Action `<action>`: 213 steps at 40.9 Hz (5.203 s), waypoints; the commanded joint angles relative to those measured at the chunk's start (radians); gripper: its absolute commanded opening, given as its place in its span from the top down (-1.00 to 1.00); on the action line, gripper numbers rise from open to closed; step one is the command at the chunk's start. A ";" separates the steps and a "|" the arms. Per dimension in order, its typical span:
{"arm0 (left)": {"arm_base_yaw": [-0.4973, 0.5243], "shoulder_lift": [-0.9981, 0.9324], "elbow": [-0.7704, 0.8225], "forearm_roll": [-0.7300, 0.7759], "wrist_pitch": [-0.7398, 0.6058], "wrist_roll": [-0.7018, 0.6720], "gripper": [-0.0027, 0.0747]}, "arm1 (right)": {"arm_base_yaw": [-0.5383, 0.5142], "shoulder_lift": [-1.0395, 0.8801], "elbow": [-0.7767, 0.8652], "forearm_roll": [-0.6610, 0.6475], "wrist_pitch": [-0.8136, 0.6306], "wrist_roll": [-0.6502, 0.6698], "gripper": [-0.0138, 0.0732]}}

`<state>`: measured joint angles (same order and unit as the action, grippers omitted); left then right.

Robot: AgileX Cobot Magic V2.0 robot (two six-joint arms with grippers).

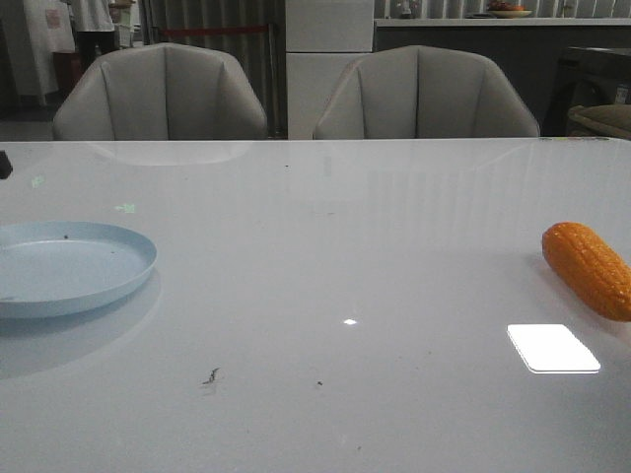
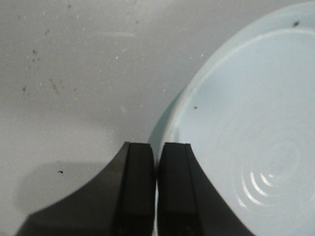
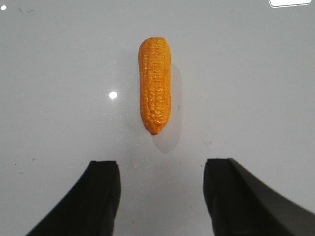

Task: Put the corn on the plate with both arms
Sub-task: 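Lower the left gripper over the light blue plate's rim, then grip the plate rim with the left gripper and drag it toward the table center, then release the plate and raise the left gripper away, then lower the right gripper around the orange corn cob and close it, then carry the corn with the right gripper over the plate and lower it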

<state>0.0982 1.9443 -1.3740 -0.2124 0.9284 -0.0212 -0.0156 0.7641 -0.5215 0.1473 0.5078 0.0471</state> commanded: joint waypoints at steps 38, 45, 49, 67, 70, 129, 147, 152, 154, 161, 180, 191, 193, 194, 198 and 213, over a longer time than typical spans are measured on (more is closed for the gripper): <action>-0.430 0.064 -0.431 -0.312 0.177 -0.027 0.68 | -0.003 0.001 -0.032 0.002 -0.055 -0.005 -0.44; -0.478 0.121 -0.431 -0.299 0.173 -0.027 0.68 | -0.003 0.001 -0.032 0.002 -0.055 -0.005 -0.44; -0.494 0.152 -0.431 -0.280 0.175 -0.027 0.68 | -0.003 0.001 -0.032 0.002 -0.055 -0.005 -0.44; -0.503 0.223 -0.431 -0.254 0.204 -0.021 0.57 | -0.003 0.001 -0.032 0.002 -0.055 -0.005 -0.44; -0.503 0.223 -0.431 -0.246 0.225 -0.021 0.42 | -0.003 0.001 -0.032 0.002 -0.055 -0.005 -0.44; -0.415 -0.760 -0.078 0.503 -0.175 -0.200 -0.05 | -0.003 0.611 -0.532 -0.044 -0.031 -0.118 -0.59; -0.413 -1.173 0.398 0.385 -0.367 -0.203 -0.05 | 0.003 0.900 -0.582 -0.058 -0.065 -0.118 -0.76; -0.413 -1.183 0.398 0.385 -0.367 -0.203 -0.05 | 0.018 0.944 -0.582 -0.050 -0.065 -0.118 -0.76; -0.413 -1.183 0.398 0.385 -0.367 -0.203 -0.05 | 0.031 0.959 -0.582 -0.041 -0.065 -0.118 -0.76; -0.413 -1.183 0.398 0.385 -0.367 -0.203 -0.05 | 0.069 0.992 -0.582 -0.036 -0.078 -0.118 -0.76; -0.413 -1.183 0.398 0.385 -0.367 -0.203 -0.05 | 0.075 1.008 -0.584 -0.043 -0.089 -0.118 0.05; -0.413 -1.183 0.398 0.381 -0.367 -0.203 -0.05 | 0.110 1.005 -0.750 -0.035 0.045 -0.118 0.05; -0.413 -1.183 0.398 0.381 -0.367 -0.203 -0.05 | 0.132 1.005 -0.800 -0.035 0.081 -0.118 0.05; -0.413 -1.183 0.398 0.381 -0.367 -0.203 -0.05 | 0.146 1.005 -0.827 -0.035 0.095 -0.118 0.05; -0.413 -1.183 0.398 0.381 -0.367 -0.203 -0.05 | 0.210 1.005 -0.901 -0.035 0.139 -0.118 0.05; -0.413 -1.183 0.398 0.381 -0.367 -0.203 -0.05 | 0.461 1.071 -0.925 -0.035 0.114 -0.119 0.05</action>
<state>-0.3138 0.7669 -0.9490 0.1708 0.6427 -0.2143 0.4077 1.8542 -1.4107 0.1103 0.6593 -0.0660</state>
